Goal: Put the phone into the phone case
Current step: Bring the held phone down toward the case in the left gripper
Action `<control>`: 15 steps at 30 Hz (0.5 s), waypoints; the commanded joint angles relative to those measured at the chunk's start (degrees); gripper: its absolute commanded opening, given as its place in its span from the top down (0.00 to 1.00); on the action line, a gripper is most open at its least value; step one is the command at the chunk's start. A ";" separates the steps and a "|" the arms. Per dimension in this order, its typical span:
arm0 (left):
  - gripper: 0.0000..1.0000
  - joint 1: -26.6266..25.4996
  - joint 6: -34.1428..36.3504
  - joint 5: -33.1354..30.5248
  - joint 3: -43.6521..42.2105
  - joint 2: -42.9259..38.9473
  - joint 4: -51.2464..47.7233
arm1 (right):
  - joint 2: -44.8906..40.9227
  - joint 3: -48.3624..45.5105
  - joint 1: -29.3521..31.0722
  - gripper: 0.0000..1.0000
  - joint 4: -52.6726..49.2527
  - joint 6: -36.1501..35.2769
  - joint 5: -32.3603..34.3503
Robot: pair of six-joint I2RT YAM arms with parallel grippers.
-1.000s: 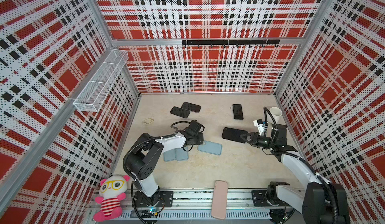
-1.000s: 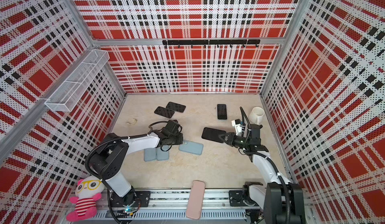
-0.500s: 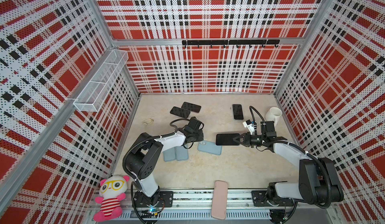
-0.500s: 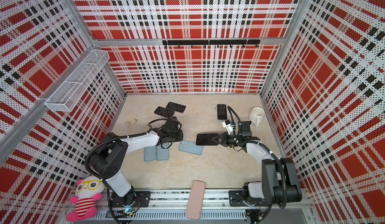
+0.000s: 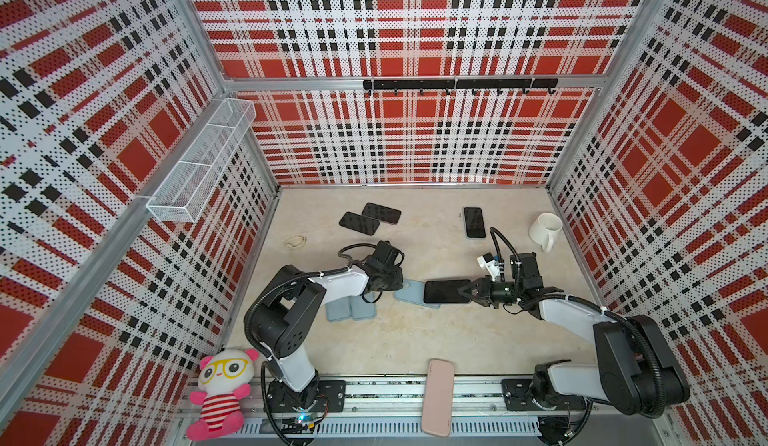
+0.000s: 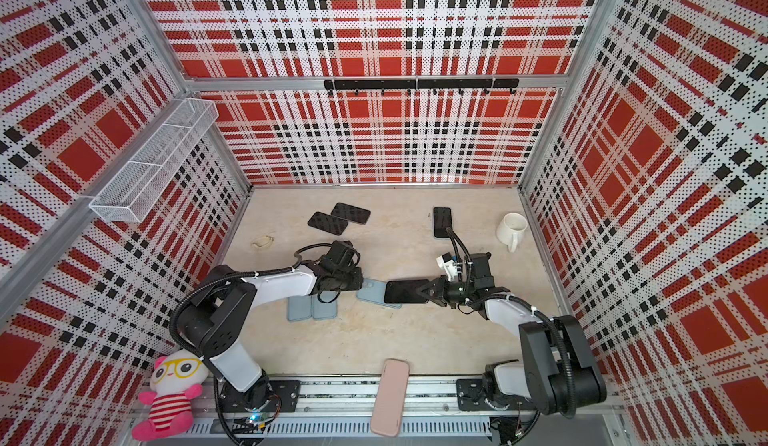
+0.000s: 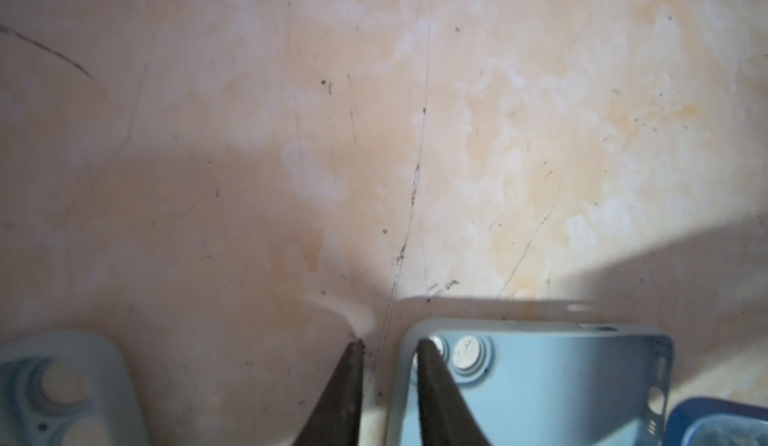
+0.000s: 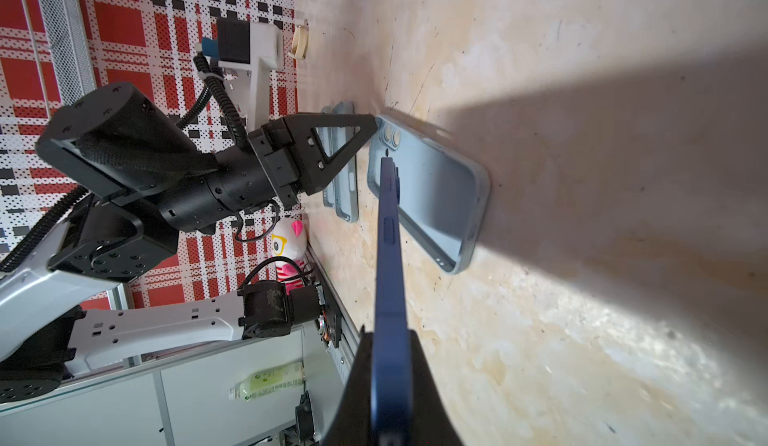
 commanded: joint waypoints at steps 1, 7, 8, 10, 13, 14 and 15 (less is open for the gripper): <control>0.83 -0.40 0.47 0.43 -1.53 -0.22 -0.18 | 1.67 0.01 0.37 1.00 8.39 2.72 0.22; 0.96 -0.40 -0.90 0.01 -2.00 -0.43 0.32 | 5.80 0.77 1.52 1.00 11.36 3.78 -0.34; 0.96 -0.40 -1.23 0.08 -2.02 -0.55 0.59 | 6.60 1.21 1.84 1.00 11.23 3.47 -0.60; 0.97 -0.45 -1.81 0.16 -2.06 -0.69 1.27 | 8.18 2.16 2.16 1.00 10.65 2.68 -1.02; 0.96 -0.74 -1.02 0.42 -1.14 -0.52 1.94 | 10.68 4.46 2.24 1.00 7.86 -0.10 -1.36; 0.95 -0.75 -0.50 0.53 -0.70 -0.34 1.82 | 11.52 5.41 2.24 1.00 6.71 -1.22 -1.42; 0.92 -0.75 -0.25 0.88 -0.19 -0.13 1.93 | 12.47 6.39 2.18 1.00 5.58 -2.13 -1.52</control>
